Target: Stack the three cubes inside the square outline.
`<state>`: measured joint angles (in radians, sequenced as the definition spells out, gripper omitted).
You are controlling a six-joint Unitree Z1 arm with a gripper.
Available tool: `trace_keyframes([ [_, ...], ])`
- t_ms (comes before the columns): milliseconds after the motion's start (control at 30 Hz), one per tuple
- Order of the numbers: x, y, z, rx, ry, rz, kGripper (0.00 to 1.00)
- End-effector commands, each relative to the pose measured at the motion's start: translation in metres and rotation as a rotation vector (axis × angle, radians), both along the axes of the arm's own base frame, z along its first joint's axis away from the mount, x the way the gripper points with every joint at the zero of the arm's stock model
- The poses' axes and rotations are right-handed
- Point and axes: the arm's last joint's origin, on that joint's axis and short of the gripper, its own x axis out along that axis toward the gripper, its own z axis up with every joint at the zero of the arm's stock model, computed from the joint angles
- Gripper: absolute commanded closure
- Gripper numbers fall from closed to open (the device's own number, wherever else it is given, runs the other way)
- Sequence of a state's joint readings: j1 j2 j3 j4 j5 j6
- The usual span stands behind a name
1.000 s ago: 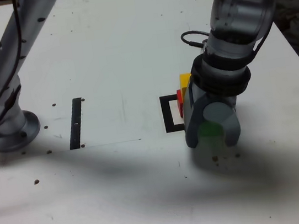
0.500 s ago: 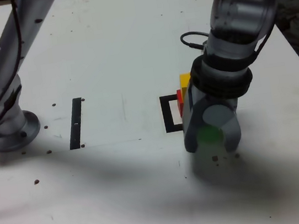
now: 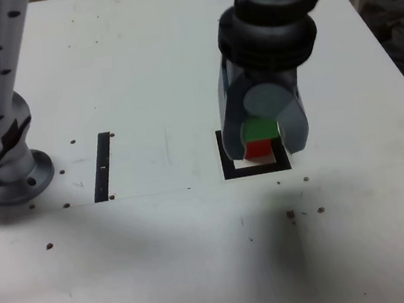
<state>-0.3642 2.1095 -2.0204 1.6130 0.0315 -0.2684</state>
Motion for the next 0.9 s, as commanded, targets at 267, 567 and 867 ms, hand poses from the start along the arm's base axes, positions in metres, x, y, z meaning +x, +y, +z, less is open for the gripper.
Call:
trace_keyframes([
  [267, 0.004, 0.039, 0.009, 0.001, 0.006, 0.005, 0.80],
  [567, 0.012, 0.065, -0.002, -0.011, 0.051, 0.012, 0.80],
  [867, 0.024, 0.077, -0.018, -0.030, 0.092, 0.000, 0.80],
])
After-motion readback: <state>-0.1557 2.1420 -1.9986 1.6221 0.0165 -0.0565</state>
